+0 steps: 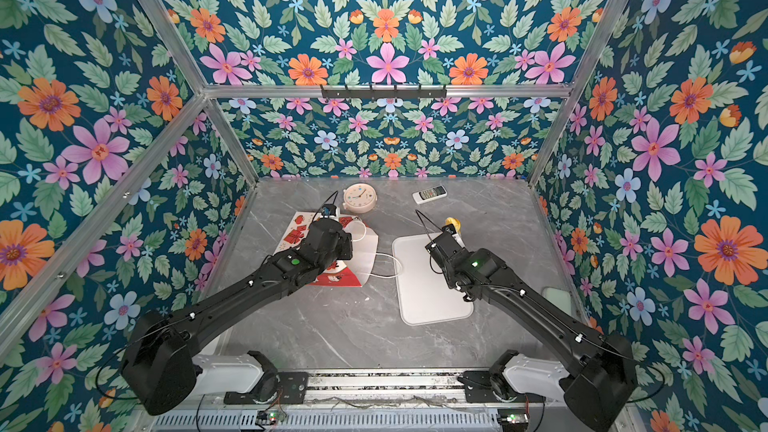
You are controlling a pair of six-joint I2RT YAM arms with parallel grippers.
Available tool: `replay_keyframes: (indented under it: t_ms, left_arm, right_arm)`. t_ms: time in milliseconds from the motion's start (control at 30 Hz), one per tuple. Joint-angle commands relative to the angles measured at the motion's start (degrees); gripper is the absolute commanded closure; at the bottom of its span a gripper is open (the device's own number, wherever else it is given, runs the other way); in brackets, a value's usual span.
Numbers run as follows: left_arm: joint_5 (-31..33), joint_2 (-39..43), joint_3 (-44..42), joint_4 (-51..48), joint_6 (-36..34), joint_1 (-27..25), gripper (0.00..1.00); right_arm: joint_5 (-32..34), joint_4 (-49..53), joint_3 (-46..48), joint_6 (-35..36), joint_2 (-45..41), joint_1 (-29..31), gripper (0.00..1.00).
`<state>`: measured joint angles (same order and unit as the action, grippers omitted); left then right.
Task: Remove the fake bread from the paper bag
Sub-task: 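Move the held bread over the white tray with the right gripper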
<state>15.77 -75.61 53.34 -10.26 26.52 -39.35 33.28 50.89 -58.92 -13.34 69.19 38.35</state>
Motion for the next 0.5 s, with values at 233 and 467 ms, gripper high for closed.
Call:
replay_keyframes:
  t_ms: [233, 467]
  left_arm:
    - [0.4, 0.7, -0.7, 1.5, -0.6, 0.2, 1.0]
    - [0.4, 0.7, -1.0, 1.7, -0.7, 0.2, 1.0]
  right_arm:
    - [-2.7, -5.5, 1.5, -1.4, 3.8, 1.5, 0.77]
    - [-7.4, -4.7, 2.8, -5.7, 4.7, 5.1, 0.73]
